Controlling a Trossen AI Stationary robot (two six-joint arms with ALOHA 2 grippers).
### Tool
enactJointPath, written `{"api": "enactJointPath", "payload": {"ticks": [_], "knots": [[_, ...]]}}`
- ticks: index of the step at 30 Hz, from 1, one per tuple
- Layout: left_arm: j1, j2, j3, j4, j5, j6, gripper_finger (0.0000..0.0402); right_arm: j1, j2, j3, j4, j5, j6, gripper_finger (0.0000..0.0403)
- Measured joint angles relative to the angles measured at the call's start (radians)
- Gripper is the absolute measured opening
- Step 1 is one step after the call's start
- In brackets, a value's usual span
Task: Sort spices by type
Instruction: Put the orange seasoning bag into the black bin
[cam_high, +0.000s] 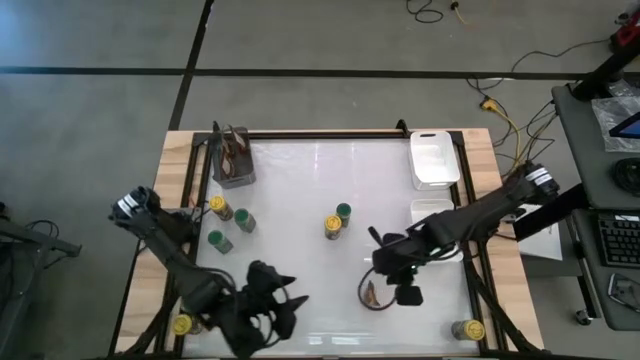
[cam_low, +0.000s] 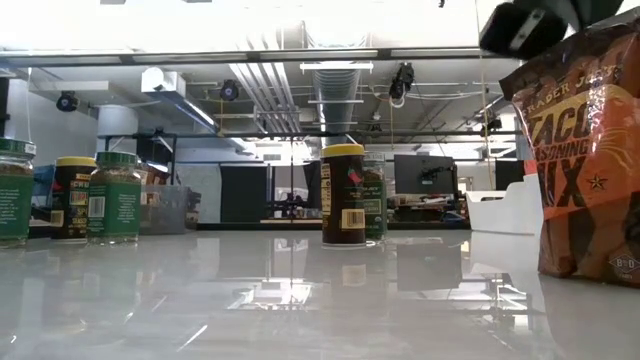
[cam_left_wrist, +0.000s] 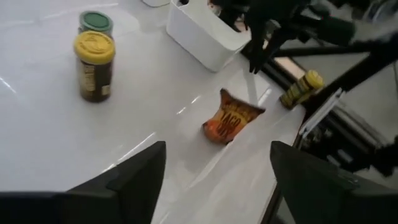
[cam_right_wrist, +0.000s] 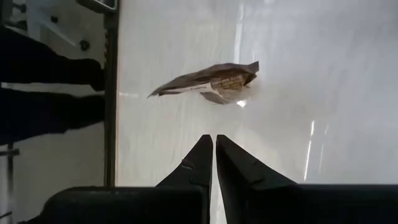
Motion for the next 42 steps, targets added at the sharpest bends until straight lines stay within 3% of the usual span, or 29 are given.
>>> {"api": "enactJointPath", "payload": {"ticks": [6, 12, 15, 21, 28, 33, 42], "knots": [[0.066, 0.114, 0.083, 0.157, -0.036, 0.015, 0.0304, 0.031, -0.129, -0.001, -0.025, 0.165, -0.083, 0.0013], [0.110, 0.282, 0.299, 0.143, -0.048, 0.058, 0.0309, 0.093, -0.235, -0.002, -0.045, 0.164, -0.097, 0.0013], [0.138, 0.373, 0.459, 0.055, -0.042, 0.053, 0.0309, 0.163, -0.275, -0.002, -0.060, 0.186, -0.102, 0.0021], [0.197, 0.564, 0.843, -0.335, 0.050, -0.144, 0.0309, 0.264, -0.299, -0.003, -0.061, 0.241, -0.172, 0.0074], [0.214, 0.518, 0.609, -0.213, 0.096, -0.406, 0.0309, 0.293, -0.296, -0.010, -0.065, 0.252, -0.213, 0.0140], [0.210, 0.518, 0.560, -0.077, 0.057, -0.319, 0.0309, 0.292, -0.296, -0.012, -0.071, 0.271, -0.210, 0.0174], [0.212, 0.518, 0.553, -0.024, 0.054, -0.211, 0.0309, 0.292, -0.259, -0.059, -0.047, 0.324, -0.234, 0.0205]]}}
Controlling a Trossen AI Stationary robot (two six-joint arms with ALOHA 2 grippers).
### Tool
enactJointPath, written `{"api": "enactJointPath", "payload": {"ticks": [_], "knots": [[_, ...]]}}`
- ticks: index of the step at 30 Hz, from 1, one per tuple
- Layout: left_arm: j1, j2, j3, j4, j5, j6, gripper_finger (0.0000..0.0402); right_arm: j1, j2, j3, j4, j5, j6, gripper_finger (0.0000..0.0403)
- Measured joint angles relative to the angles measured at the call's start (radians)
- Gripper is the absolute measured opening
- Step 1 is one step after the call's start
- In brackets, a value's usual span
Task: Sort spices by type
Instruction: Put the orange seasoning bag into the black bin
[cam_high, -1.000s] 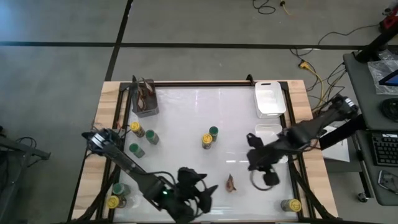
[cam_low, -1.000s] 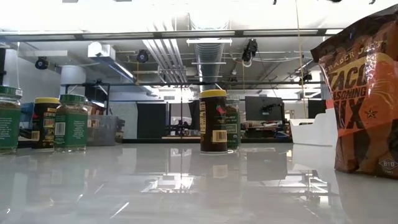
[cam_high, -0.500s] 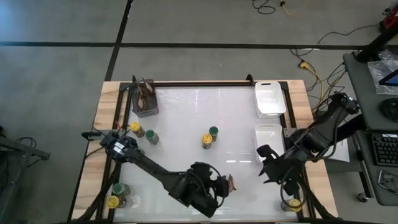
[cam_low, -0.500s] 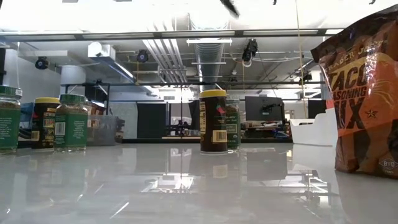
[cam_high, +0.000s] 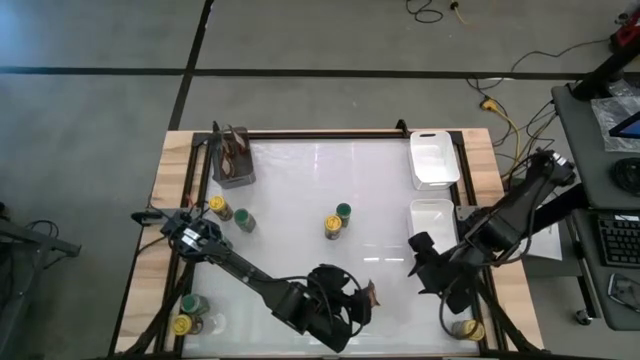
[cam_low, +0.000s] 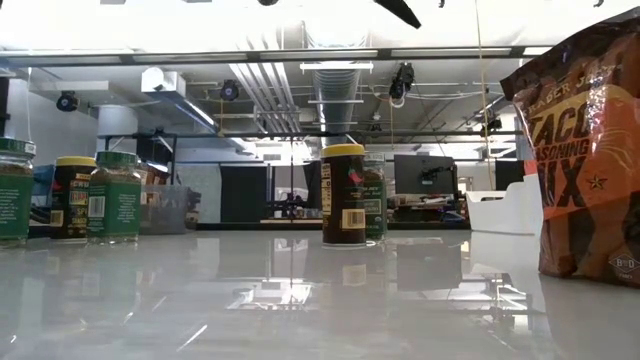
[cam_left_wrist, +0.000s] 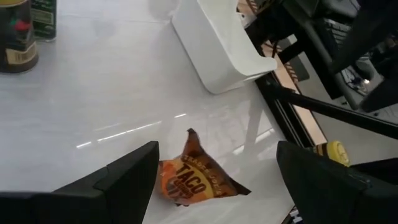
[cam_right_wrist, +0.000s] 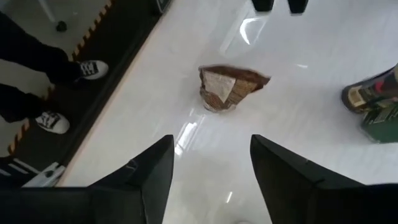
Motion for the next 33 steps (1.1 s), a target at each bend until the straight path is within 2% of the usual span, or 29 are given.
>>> {"api": "enactJointPath", "payload": {"ticks": [7, 13, 18, 23, 33], "knots": [[0.019, 0.089, 0.080, 0.012, -0.009, 0.030, 0.0309, 0.000, 0.022, -0.028, 0.009, 0.004, 0.031, 0.0206], [0.044, 0.248, 0.285, -0.045, -0.002, 0.073, 0.0309, 0.000, 0.036, -0.029, 0.008, 0.014, 0.072, 0.0206], [0.053, 0.246, 0.193, -0.030, 0.070, -0.088, 0.0309, 0.000, 0.035, -0.031, 0.005, 0.015, 0.123, 0.0206], [0.042, 0.240, 0.192, -0.029, 0.057, -0.098, 0.0309, 0.000, 0.035, -0.038, 0.006, 0.016, 0.163, 0.0206], [0.044, 0.240, 0.191, -0.032, 0.114, -0.060, 0.0297, 0.000, 0.035, -0.059, 0.017, 0.024, 0.203, 0.0206]]}}
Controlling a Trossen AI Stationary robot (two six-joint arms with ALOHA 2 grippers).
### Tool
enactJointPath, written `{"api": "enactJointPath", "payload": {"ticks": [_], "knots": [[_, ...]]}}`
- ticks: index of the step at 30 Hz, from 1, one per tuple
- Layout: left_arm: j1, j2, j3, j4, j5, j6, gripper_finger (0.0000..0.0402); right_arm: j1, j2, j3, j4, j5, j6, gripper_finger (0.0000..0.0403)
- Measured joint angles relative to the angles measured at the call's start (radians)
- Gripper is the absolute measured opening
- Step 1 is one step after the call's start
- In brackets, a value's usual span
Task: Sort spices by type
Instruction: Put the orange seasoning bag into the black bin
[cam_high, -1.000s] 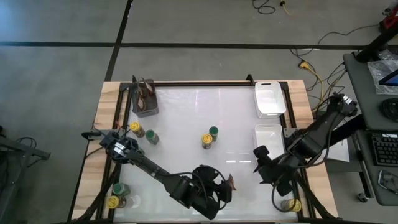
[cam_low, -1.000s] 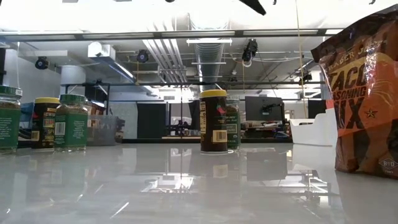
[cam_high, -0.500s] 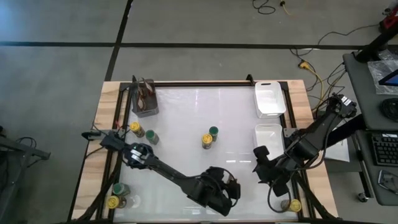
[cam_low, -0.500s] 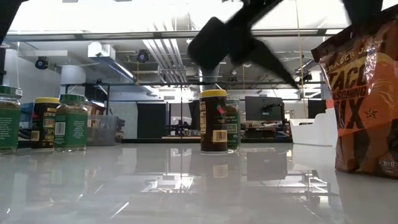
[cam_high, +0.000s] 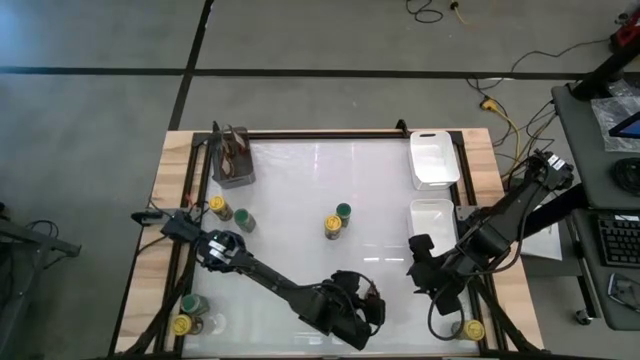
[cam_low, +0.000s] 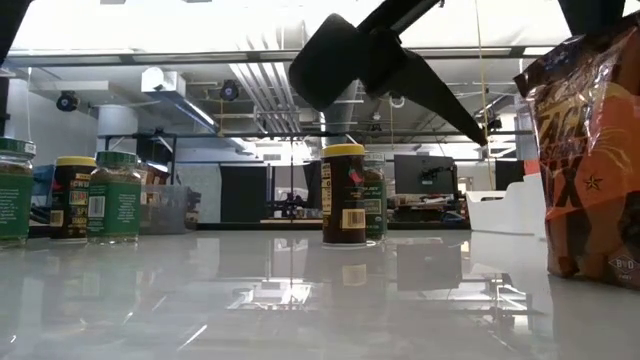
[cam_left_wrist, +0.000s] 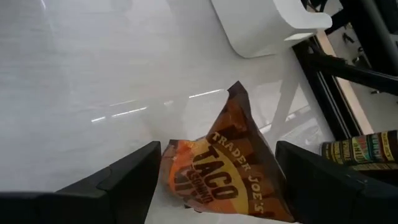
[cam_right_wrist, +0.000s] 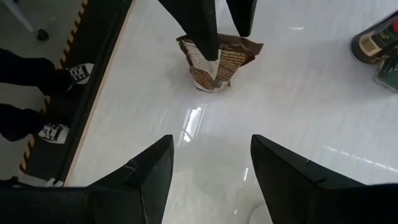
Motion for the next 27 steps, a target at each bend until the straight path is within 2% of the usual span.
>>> {"api": "enactJointPath", "payload": {"ticks": [8, 16, 21, 27], "knots": [[0.003, 0.000, -0.053, 0.022, 0.039, 0.008, 0.0244, -0.001, 0.000, -0.020, 0.016, 0.001, 0.062, 0.0206], [0.005, -0.001, -0.126, 0.160, 0.043, 0.043, 0.0174, -0.001, 0.000, -0.029, 0.020, 0.001, 0.096, 0.0206], [0.006, -0.001, -0.146, 0.185, 0.042, 0.050, 0.0111, -0.001, 0.000, -0.029, 0.022, 0.001, 0.096, 0.0206], [0.006, 0.000, -0.112, 0.157, 0.053, 0.141, 0.0028, -0.001, 0.000, -0.029, 0.023, 0.001, 0.105, 0.0206]]}}
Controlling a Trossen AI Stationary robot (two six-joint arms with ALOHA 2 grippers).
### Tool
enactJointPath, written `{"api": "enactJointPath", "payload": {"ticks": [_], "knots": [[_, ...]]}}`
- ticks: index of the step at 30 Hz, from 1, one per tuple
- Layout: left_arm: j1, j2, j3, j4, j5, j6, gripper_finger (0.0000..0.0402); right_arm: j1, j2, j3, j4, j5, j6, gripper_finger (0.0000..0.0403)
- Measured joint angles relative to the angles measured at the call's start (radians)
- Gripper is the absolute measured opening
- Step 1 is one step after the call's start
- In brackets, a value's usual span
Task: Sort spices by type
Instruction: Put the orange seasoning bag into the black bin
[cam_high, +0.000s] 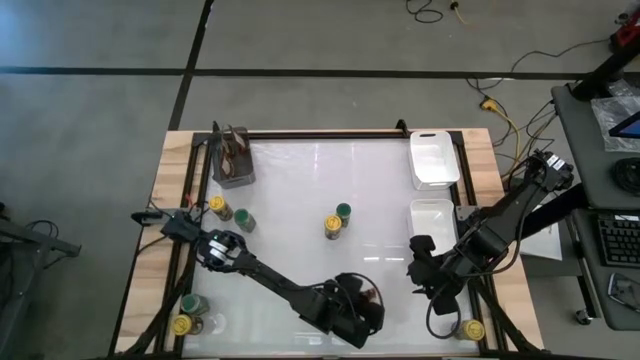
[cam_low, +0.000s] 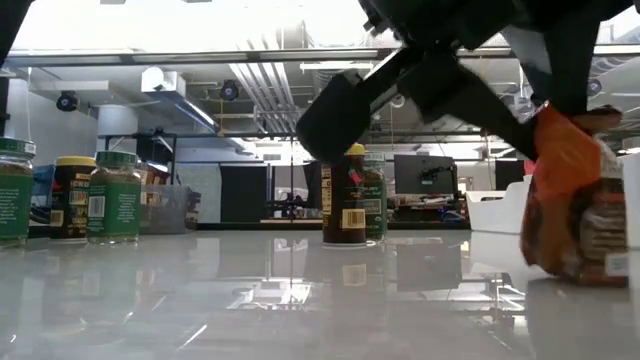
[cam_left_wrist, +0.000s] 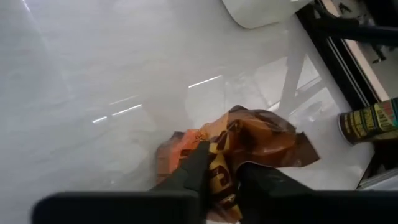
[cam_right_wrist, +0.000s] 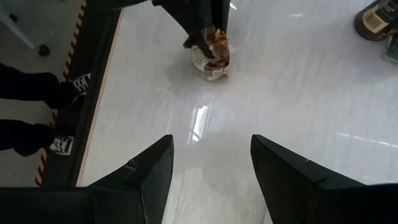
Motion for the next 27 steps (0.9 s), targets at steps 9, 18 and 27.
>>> {"api": "enactJointPath", "payload": {"ticks": [9, 18, 27], "knots": [[-0.001, 0.001, 0.178, -0.265, 0.007, -0.004, 0.0005, 0.000, 0.000, 0.000, 0.000, 0.000, 0.011, 0.0206], [-0.002, -0.115, 0.177, -0.434, 0.040, -0.022, 0.0003, 0.000, 0.000, 0.000, 0.005, 0.000, 0.011, 0.0206], [-0.002, -0.326, 0.177, -0.830, -0.041, -0.029, 0.0001, 0.000, 0.000, -0.006, 0.081, 0.005, 0.009, 0.0206]]}}
